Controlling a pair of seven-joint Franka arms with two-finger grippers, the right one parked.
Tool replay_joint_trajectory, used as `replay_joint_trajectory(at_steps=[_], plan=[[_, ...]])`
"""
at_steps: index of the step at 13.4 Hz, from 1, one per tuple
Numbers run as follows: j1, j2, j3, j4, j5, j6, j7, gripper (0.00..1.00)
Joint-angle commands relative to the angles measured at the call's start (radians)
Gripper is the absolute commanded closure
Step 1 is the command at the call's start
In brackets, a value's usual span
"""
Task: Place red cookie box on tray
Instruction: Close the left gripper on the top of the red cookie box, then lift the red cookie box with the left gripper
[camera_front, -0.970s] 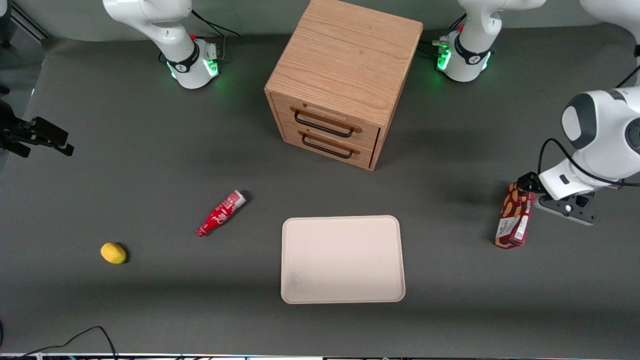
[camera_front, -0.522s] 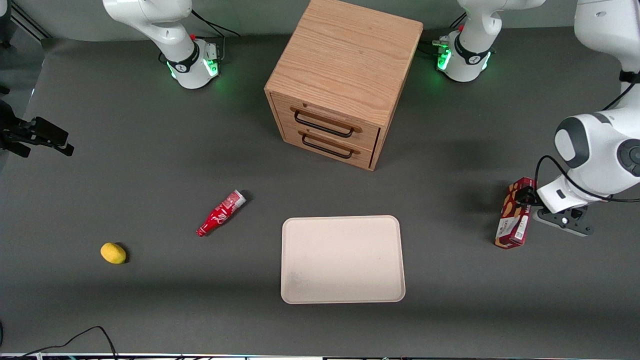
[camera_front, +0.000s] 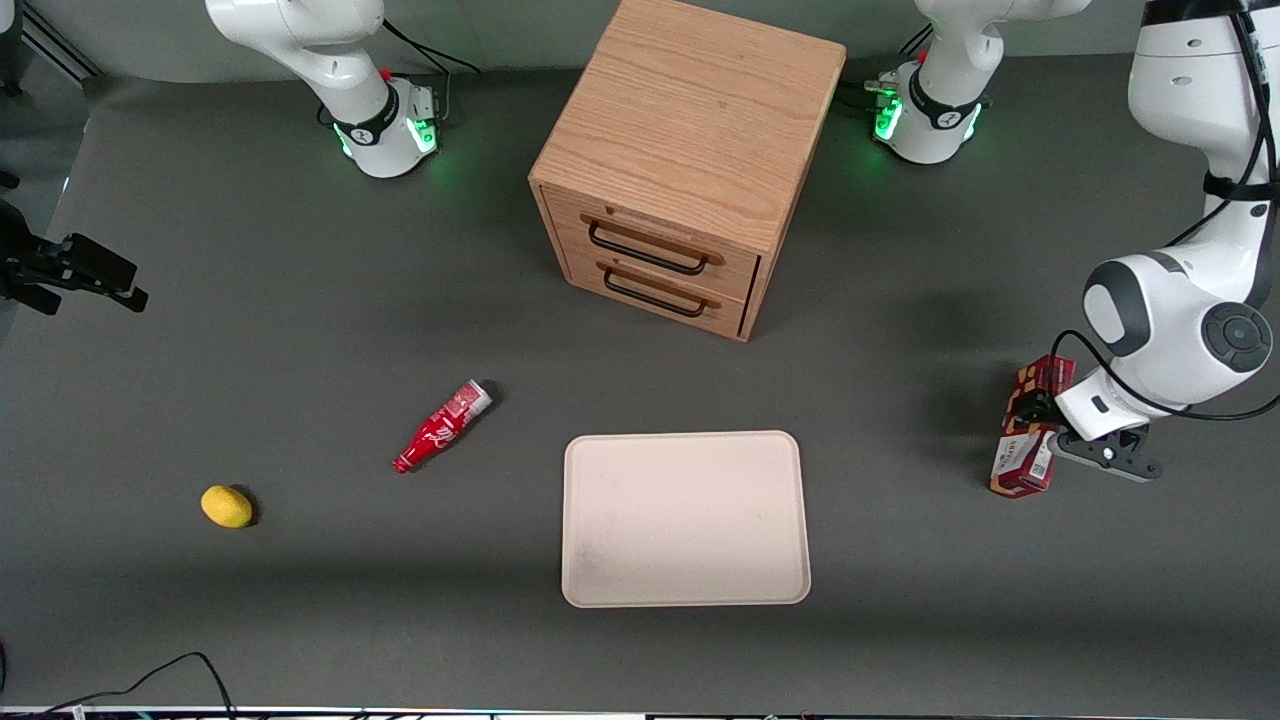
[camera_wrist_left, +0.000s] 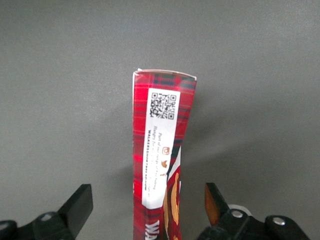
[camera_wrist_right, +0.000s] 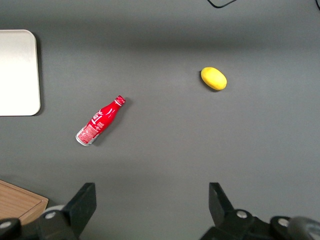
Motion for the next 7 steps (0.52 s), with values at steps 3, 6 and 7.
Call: replay_joint_trajectory(at_steps=[3,6,7], plan=[[0.003,-0.013,-0.004,-0.024,-0.018,0.027,0.027,0.00],[0.003,-0.013,-0.004,-0.024,-0.018,0.029,0.027,0.45],[0.003,-0.013,-0.004,-0.024,-0.018,0.029,0.039,0.90]])
